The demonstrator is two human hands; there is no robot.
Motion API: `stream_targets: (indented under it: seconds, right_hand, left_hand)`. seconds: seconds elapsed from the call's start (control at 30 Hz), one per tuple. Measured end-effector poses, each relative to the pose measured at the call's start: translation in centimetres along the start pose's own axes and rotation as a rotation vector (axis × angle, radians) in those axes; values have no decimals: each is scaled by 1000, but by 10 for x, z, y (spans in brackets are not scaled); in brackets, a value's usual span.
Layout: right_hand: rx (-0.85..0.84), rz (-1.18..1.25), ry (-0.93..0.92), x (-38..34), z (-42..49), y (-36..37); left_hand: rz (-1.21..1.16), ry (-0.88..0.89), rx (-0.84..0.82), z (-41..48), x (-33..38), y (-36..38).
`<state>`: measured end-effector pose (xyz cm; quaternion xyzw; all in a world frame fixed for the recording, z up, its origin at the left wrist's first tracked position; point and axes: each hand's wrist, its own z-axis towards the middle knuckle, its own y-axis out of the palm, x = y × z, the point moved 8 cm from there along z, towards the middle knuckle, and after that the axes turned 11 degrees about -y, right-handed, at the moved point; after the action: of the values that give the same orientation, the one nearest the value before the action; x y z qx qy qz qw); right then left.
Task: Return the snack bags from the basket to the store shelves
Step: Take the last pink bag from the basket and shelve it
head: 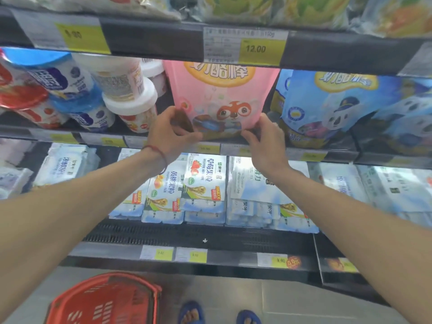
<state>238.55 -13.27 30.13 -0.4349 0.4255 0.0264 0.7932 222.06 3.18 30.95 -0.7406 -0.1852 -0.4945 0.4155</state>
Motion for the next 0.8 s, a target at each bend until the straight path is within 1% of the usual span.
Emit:
stream_targets:
  seconds: [0.07,0.13,0.3,0.43,0.53,0.7,0.8]
  right_hand:
    - [21,-32,-11,-2,0,-3]
    - [37,-38,-11,-5,3,-6]
    - [92,-107,-1,-6,4,-10]
    - [121,-167,3,-4,4,-14]
    - [120,-179,17,-2,8,-16]
    - [69,-228,30,-2,11,-14]
    - [61,-227,54,-2,8,-15]
  left_hand:
    - [-69,-53,-40,1,2,0]
    - [-117,-93,-36,6,4,-2]
    - [-209,-176,74,17,-3,2]
    - [-244,-165,165,22,-9,2]
    - [-286,-156,199,25,-11,-1]
    - [-241,-140,252,23,-9,-3]
    - [-115,-100,240,16,-2,-5]
